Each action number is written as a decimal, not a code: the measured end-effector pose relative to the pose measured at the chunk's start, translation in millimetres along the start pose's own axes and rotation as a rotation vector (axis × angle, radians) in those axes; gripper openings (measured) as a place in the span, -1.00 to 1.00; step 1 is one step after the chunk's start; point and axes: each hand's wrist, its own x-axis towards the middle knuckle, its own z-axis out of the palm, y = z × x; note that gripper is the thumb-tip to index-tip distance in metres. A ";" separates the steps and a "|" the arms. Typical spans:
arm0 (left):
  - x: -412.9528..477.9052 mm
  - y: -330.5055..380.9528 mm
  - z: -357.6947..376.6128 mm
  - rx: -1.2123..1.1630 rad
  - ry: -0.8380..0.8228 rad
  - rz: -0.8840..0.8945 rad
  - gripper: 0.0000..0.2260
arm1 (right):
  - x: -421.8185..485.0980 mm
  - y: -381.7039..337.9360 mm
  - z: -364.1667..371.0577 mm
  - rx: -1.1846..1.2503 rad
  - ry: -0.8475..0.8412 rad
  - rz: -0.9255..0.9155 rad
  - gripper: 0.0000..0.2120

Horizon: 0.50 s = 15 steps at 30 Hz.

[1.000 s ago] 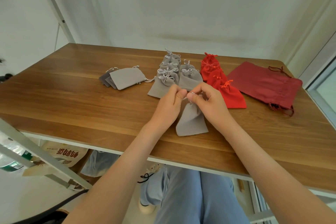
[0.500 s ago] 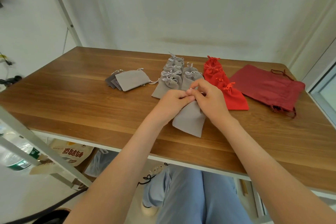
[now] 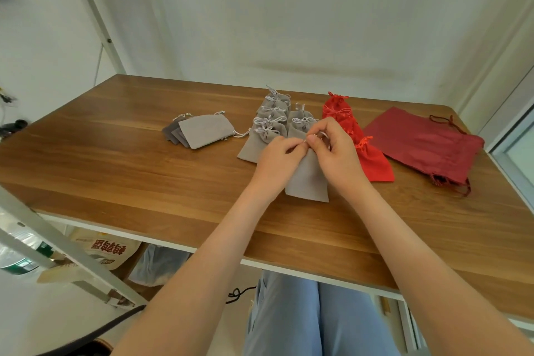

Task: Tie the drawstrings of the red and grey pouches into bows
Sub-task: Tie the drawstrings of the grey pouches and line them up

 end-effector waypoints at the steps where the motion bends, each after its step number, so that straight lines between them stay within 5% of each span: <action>1: 2.4 -3.1 1.4 -0.024 0.013 -0.006 -0.80 | 0.0 2.4 0.7 -0.022 0.000 -0.002 -0.88; 6: 3.4 -14.8 1.1 -0.334 0.143 -0.123 -0.85 | -0.7 13.5 -3.2 -0.221 -0.055 0.045 -0.86; 11: 2.6 -12.0 1.5 -0.677 0.096 -0.187 -0.86 | -6.1 8.0 -8.6 -0.212 -0.172 0.144 -0.60; 15: 1.9 -11.2 4.0 -0.710 0.029 -0.137 -0.86 | -5.2 6.2 -12.9 -0.267 -0.233 0.109 -0.67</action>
